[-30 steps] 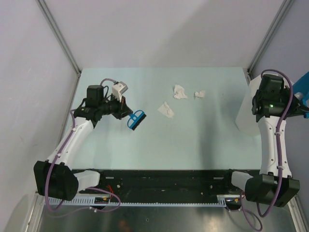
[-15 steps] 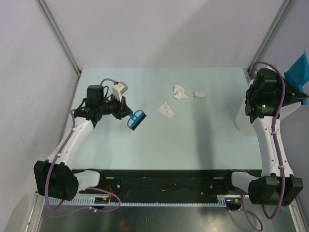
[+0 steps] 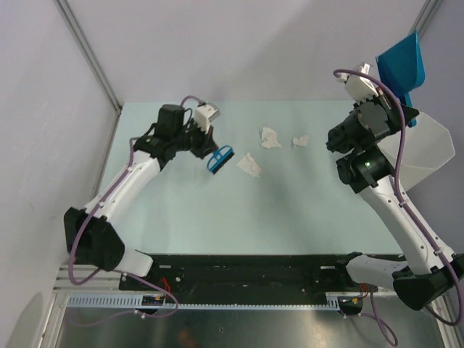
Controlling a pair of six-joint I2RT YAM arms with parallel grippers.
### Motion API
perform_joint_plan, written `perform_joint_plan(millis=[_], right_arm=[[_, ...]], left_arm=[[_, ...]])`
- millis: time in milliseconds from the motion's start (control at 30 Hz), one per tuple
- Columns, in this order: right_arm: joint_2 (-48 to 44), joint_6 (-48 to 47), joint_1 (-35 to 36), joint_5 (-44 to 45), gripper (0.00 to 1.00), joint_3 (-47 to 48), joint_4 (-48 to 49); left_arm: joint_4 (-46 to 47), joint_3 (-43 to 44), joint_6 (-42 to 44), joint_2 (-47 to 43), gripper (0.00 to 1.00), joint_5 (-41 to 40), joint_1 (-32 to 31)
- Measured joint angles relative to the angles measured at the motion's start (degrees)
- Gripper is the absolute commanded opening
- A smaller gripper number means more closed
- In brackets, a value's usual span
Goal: Sweep away the paper scraps from the table
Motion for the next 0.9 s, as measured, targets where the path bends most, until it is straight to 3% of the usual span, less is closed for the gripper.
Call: perform_joint_plan(millis=[200,333,400,433,500,567,667,900], right_arm=[[2.2,3.4,9.3,2.3,0.00,5.8,1.5],[6.1,7.0,14.5,2.7,0.00,9.1,-1.0],[8.7,14.4,15.8,1.6,0.00,12.2,-9.2],[10.9,22.1,15.6,-2.3,0.00,17.0,-19.6],[17.8,38.3,11.5,-15.4,0.00,32.9,-40.1],[20.9,49.6,4.7,-24.7,0.00,40.2,-48.8],[16.8,58.4,-2.6,-31.7,0.00,32.5,-55.2],[11.7,69.8,-9.2,-52.4,0.00,17.3,-56.3]], left_arm=[[1.2,15.5,-2.5,12.4,0.00,-6.2,-9.7],[2.1,29.3,-8.1,25.3,0.00,-7.2,-15.4],[2.2,35.5,-11.1,31.1,0.00,-7.5,-17.0],[2.6,37.5,-12.1,33.4,0.00,-7.8,-17.4],[2.6,41.9,-13.9,38.2,0.00,-8.7,-18.1],[2.5,45.0,-14.8,42.0,0.00,-9.2,-18.3],[1.4,51.3,-14.8,47.9,0.00,-10.1,-18.8],[4.9,63.3,-11.5,57.0,0.00,-13.6,-21.9]])
